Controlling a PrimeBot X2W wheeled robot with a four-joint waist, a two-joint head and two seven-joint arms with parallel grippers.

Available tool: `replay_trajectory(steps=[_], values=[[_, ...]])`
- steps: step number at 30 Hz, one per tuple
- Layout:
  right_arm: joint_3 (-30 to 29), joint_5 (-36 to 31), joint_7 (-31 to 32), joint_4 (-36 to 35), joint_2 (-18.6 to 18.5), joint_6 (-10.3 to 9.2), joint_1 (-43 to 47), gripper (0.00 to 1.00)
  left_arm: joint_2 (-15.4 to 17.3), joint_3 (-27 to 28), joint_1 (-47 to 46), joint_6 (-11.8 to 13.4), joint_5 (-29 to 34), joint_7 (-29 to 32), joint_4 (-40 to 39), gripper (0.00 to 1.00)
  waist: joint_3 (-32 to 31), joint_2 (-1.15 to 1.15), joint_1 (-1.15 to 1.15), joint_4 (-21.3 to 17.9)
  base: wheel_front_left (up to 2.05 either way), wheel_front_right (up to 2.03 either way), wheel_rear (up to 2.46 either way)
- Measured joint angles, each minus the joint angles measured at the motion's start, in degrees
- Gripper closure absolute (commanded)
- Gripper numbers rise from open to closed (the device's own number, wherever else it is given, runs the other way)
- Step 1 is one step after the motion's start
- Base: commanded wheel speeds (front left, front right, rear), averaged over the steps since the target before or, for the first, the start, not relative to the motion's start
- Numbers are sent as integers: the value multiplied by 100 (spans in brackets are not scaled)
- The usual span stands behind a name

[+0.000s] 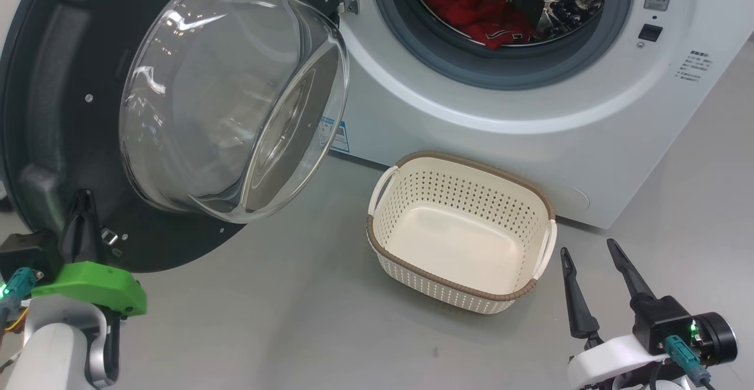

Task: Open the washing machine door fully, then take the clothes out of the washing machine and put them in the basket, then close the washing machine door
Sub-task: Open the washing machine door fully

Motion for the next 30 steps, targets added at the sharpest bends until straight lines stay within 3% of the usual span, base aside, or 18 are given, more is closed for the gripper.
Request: replay_trajectory(steps=[16,30], values=[[25,-2,0,3,5,51,-119,0,-156,93,21,25,67,-208,145,100,5,0,0,-96,0,0,0],[74,-38,0,10,26,99,-237,0,-398,-410,545,16,419,-311,-925,100,-46,0,0,-376,0,0,0]])
